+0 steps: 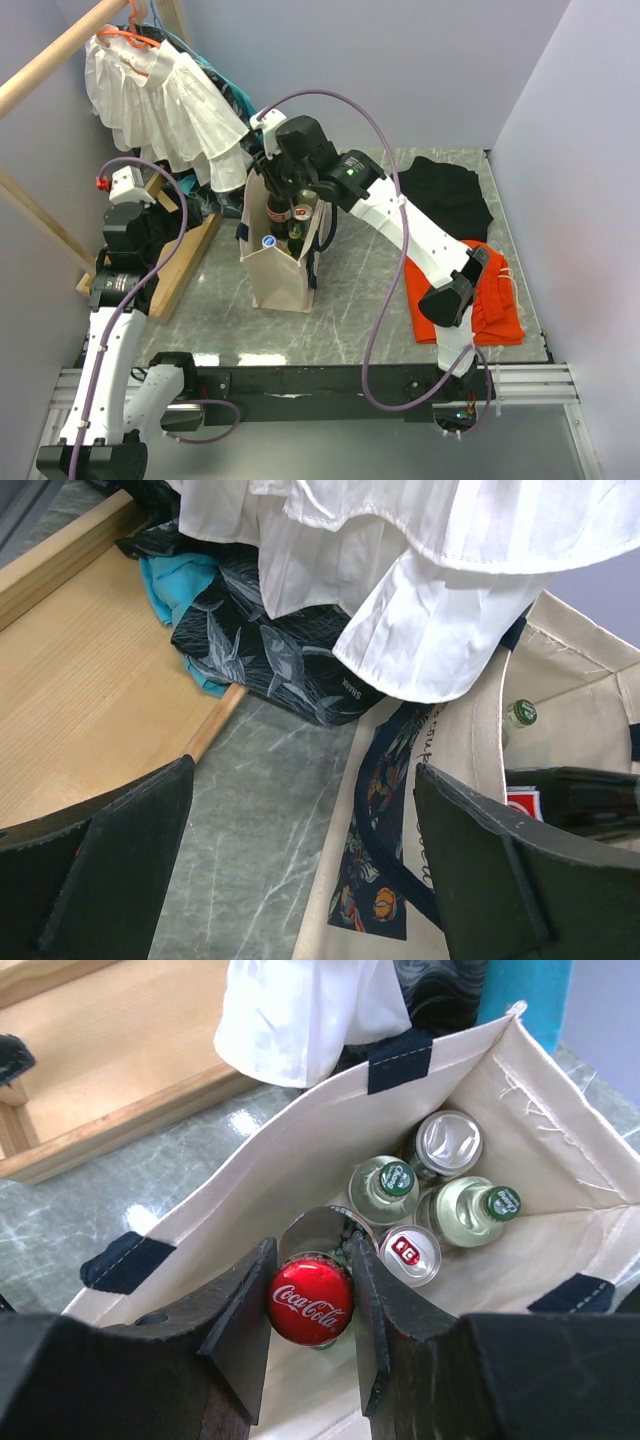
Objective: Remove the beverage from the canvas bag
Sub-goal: Take out the drink from the canvas bag.
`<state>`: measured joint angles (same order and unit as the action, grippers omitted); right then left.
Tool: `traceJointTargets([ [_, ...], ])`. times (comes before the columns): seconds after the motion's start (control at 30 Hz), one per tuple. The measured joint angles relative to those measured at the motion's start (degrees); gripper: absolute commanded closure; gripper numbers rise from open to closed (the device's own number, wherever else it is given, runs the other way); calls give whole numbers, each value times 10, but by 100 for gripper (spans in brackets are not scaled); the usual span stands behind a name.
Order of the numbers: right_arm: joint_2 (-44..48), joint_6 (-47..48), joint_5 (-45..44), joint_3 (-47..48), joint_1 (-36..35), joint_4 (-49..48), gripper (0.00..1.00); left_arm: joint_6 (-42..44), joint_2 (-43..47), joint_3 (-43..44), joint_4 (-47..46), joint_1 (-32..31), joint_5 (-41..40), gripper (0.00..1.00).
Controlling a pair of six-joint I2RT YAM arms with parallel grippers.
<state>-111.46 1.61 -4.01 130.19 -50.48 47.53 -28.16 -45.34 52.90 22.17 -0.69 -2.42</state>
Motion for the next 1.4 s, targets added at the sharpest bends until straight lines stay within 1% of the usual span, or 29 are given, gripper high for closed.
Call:
traceJointTargets([
  [0.47,70,9,4,0,0,-18,100,0,-4,0,0,0,0,4],
  [1.13,78,26,-6,0,0,-37,100,1,-14,15,0,0,0,4],
  [1.4,104,31,-12,0,0,-51,100,1,-14,15,0,0,0,4],
])
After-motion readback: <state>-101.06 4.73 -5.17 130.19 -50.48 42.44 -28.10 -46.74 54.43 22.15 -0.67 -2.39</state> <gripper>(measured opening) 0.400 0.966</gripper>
